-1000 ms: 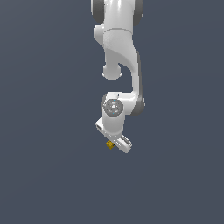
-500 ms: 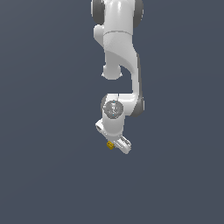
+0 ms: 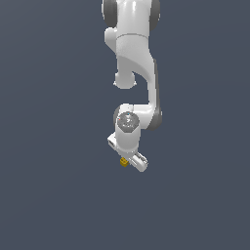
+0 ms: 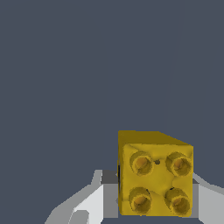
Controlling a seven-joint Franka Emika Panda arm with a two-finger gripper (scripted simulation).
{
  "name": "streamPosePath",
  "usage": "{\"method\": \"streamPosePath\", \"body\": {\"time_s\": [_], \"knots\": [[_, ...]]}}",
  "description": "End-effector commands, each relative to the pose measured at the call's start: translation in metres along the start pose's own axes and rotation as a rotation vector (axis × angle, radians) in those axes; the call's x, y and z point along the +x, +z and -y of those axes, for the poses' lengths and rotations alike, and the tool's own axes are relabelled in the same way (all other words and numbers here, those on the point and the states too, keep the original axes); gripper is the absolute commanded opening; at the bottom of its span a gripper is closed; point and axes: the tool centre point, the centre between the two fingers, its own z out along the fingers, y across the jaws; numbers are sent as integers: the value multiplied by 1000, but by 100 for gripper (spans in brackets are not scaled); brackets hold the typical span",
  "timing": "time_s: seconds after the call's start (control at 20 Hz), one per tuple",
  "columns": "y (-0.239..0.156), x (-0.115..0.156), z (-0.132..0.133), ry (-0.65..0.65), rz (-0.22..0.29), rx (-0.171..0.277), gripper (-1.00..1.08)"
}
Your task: Pick up the object and move it to a goal position.
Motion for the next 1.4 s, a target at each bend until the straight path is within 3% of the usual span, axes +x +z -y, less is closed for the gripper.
{"method": "streamPosePath", "body": {"time_s": [0.0,0.9,1.35], "knots": [[-5,-2,8,-1,-1,1,-100],[-78,-32,126,-1,-1,1,-100],[-98,-39,160,-1,-1,1,-100]]}}
